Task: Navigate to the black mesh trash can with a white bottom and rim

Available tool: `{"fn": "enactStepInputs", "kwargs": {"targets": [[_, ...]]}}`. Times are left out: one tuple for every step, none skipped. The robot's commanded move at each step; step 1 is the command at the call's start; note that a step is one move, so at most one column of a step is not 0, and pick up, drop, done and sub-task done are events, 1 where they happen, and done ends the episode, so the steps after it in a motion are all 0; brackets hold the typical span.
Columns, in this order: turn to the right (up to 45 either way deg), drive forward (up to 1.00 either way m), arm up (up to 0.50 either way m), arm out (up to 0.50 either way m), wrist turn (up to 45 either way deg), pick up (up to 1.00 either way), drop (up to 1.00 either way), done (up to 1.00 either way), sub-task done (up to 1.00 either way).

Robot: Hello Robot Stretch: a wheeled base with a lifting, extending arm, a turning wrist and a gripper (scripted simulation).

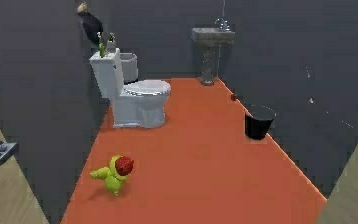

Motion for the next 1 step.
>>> {"fn": "enactStepInputs", "kwargs": {"targets": [[15.0,0.0,0.0,0.0,0.0,0.0,0.0,0.0,0.0]]}}
